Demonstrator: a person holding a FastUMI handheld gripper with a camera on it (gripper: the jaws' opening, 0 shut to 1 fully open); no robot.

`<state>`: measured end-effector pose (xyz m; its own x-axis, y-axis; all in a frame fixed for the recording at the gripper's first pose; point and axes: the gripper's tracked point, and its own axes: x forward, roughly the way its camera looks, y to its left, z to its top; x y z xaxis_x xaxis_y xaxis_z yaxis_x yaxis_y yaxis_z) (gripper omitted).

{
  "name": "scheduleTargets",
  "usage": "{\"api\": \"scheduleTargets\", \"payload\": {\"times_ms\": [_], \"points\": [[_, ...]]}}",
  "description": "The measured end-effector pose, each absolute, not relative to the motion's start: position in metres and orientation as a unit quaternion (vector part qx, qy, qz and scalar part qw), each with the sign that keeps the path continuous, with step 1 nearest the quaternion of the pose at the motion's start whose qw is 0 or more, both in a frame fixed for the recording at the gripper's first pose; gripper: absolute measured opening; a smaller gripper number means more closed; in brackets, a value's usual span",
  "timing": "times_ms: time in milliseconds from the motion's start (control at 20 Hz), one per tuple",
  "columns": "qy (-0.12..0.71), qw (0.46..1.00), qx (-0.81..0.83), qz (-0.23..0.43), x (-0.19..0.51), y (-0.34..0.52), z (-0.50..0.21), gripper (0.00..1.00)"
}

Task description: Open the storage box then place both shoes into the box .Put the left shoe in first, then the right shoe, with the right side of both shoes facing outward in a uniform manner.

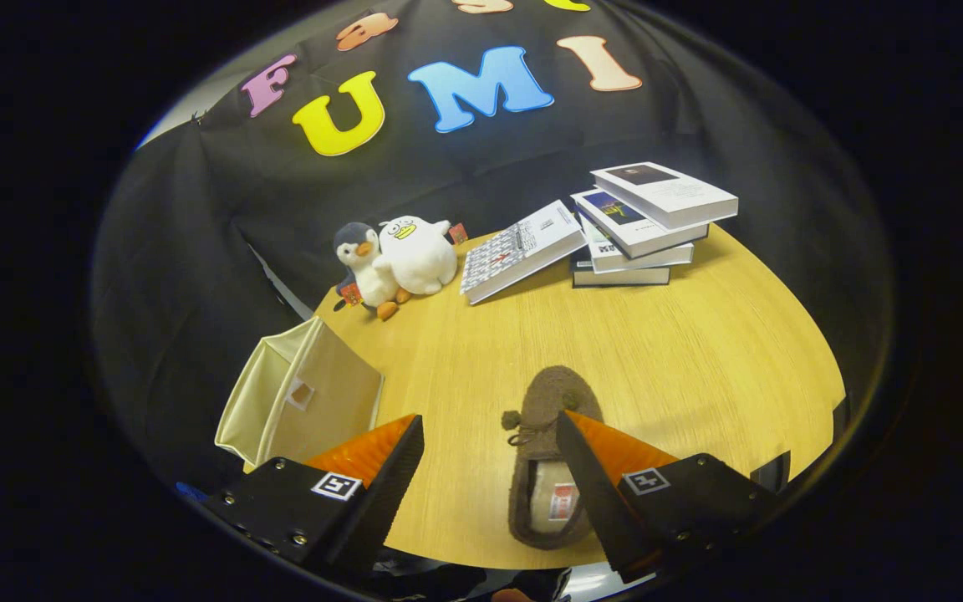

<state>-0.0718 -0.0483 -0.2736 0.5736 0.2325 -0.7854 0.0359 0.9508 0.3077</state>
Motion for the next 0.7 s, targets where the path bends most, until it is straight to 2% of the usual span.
{"api": "scheduleTargets", "payload": {"times_ms": [300, 700], "points": [[0.495, 0.861, 0.113, 0.036, -0.096, -0.089, -0.314, 0.98], [0.544, 0.831, 0.106, 0.044, -0.107, -0.102, -0.373, 0.98]]}}
